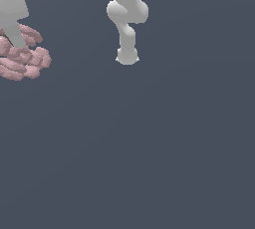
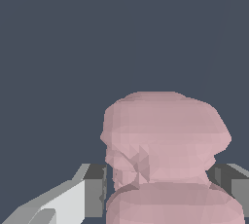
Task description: Pick up the object and move it to a goal position.
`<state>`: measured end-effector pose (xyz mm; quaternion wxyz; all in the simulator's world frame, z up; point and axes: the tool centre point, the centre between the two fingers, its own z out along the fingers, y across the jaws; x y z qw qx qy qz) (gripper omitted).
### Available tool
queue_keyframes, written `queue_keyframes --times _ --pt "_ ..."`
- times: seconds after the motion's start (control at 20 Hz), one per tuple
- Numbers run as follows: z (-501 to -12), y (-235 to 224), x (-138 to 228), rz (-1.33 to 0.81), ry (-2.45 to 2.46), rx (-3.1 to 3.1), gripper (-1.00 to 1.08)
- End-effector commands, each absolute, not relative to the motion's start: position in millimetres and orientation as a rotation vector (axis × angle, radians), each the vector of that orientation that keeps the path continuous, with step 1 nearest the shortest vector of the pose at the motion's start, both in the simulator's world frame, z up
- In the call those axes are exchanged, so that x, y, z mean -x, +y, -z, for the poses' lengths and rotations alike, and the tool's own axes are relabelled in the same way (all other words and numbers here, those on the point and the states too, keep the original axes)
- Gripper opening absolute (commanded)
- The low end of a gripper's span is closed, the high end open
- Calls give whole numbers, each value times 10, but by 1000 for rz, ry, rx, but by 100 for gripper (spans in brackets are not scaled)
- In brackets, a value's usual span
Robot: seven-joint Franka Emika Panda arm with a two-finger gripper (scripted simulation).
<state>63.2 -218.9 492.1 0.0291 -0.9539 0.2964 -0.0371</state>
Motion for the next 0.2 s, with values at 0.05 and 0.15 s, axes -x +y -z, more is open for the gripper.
queue_keyframes --times 0.05,0.15 --pt "-4936 -2196 -636 115 913 2943 -100" --pt "-4937 -2197 -637 115 913 2943 -100"
